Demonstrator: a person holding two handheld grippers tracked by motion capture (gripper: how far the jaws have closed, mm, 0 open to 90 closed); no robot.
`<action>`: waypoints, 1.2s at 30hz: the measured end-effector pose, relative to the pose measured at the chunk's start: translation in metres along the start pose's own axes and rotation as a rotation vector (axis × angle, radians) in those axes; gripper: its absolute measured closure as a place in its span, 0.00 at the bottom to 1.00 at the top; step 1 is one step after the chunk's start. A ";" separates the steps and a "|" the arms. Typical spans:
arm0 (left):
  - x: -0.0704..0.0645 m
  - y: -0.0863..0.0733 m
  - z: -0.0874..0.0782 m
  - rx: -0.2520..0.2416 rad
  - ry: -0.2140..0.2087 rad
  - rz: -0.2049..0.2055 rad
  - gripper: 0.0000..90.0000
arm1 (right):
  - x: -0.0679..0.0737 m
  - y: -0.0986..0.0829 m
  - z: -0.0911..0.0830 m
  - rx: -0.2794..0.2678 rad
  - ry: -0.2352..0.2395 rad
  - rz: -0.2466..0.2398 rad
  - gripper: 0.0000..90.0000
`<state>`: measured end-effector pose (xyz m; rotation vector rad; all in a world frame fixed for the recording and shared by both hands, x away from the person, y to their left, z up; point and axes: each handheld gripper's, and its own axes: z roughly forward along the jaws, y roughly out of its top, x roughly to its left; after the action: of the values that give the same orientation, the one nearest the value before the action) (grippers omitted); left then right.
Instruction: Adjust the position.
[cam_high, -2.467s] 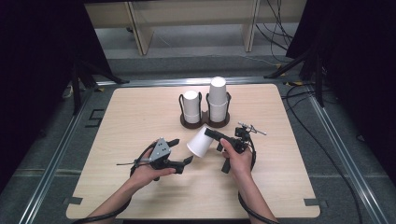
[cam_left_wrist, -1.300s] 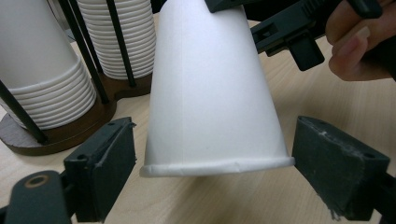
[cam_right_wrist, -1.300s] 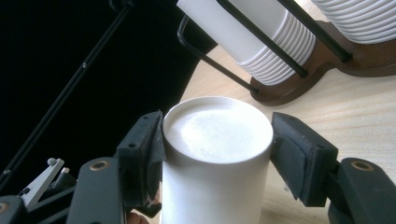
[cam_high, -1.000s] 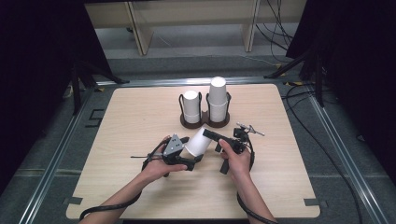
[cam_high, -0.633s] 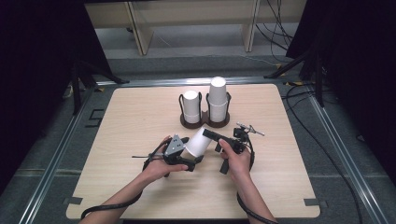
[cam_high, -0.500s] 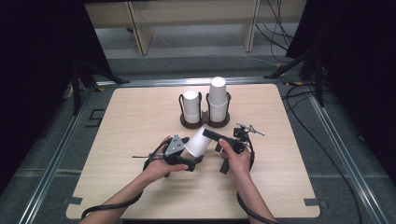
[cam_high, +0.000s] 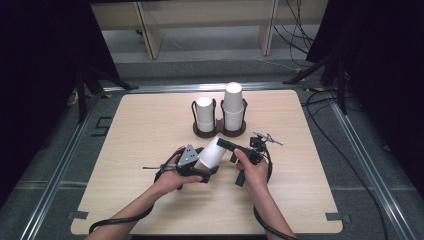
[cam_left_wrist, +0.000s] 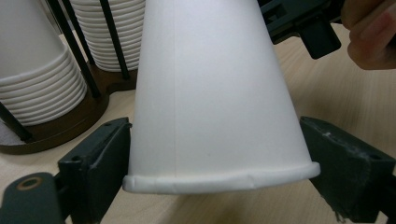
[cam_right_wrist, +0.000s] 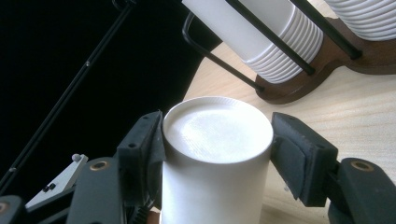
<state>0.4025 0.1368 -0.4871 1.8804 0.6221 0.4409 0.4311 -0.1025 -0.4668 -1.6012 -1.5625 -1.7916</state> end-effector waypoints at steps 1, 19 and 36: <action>0.000 0.000 0.000 0.000 0.000 0.001 0.14 | 0.001 0.000 0.000 0.004 0.006 0.006 0.41; 0.000 0.001 0.001 0.007 -0.011 -0.023 0.17 | -0.001 0.000 0.001 -0.006 -0.015 -0.034 0.41; 0.001 0.000 0.001 -0.003 -0.005 -0.020 0.16 | -0.001 0.002 -0.001 -0.018 -0.004 -0.005 0.42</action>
<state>0.4034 0.1367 -0.4873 1.8702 0.6357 0.4236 0.4322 -0.1039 -0.4663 -1.6108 -1.5584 -1.8111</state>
